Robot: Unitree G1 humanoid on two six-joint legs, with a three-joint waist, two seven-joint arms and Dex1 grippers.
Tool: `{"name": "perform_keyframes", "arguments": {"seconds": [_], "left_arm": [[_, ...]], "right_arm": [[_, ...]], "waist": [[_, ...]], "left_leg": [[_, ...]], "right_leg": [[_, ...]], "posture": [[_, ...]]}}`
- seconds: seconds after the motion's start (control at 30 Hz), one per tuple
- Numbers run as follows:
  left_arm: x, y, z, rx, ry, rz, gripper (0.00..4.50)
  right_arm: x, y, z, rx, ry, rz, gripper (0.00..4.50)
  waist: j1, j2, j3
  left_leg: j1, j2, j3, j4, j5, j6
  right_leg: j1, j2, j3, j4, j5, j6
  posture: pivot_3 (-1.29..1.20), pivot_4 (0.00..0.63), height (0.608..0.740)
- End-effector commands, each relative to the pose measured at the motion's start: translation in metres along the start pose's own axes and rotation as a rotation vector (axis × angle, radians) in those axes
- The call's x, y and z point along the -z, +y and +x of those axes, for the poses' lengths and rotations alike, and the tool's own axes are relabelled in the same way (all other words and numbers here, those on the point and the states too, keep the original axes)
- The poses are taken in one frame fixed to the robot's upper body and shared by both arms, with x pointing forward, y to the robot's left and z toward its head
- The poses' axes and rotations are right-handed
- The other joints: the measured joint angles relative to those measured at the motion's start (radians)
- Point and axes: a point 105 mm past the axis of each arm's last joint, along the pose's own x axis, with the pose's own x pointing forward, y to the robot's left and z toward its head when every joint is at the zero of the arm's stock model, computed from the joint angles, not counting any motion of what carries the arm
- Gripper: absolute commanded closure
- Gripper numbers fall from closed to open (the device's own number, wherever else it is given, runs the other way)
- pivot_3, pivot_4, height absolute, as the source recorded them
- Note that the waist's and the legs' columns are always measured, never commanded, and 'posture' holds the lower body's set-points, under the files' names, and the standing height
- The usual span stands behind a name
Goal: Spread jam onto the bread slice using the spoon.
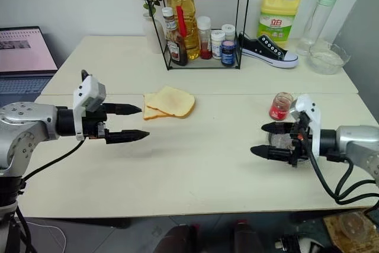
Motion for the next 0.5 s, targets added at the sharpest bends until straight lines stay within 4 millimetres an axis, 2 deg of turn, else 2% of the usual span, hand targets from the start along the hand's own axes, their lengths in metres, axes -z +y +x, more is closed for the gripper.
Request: {"name": "perform_keyframes", "arguments": {"seconds": [0.03, 0.33, 0.43, 0.5], "left_arm": [[-0.006, 0.0, -0.002, -0.007, -0.004, 0.052, 0.0], [-0.003, 0.013, -0.003, -0.069, -0.011, 0.077, 0.0], [0.006, 0.03, -0.004, -0.172, 0.003, 0.127, 0.0], [0.011, 0.051, -0.002, -0.297, -0.028, 0.126, 0.0]], "right_arm": [[-0.008, 0.0, -0.003, 0.001, -0.029, -0.046, 0.03], [-0.009, -0.004, 0.0, 0.051, -0.087, -0.04, 0.03], [-0.016, -0.008, 0.004, 0.105, -0.136, -0.077, 0.03], [-0.022, -0.012, 0.012, 0.153, -0.188, -0.101, 0.03]], "waist": [[0.0, 0.0, 0.0], [0.001, 0.0, 0.0], [0.001, 0.0, 0.0], [0.002, 0.0, 0.0]], "left_leg": [[0.0, 0.0, 0.0, 0.0, 0.0, 0.0], [0.0, 0.0, 0.0, 0.0, 0.0, 0.0], [0.0, 0.0, 0.0, 0.0, 0.0, 0.0], [0.0, 0.0, 0.0, 0.0, 0.0, 0.0]], "right_leg": [[0.0, 0.0, 0.0, 0.0, 0.0, 0.0], [0.0, 0.0, 0.0, 0.0, 0.0, 0.0], [0.0, 0.0, 0.0, 0.0, 0.0, 0.0], [0.0, 0.0, 0.0, 0.0, 0.0, 0.0]], "posture": [[0.0, 0.15, 0.74], [0.0, 0.15, 0.74], [0.0, 0.15, 0.74], [0.0, 0.15, 0.74]]}}
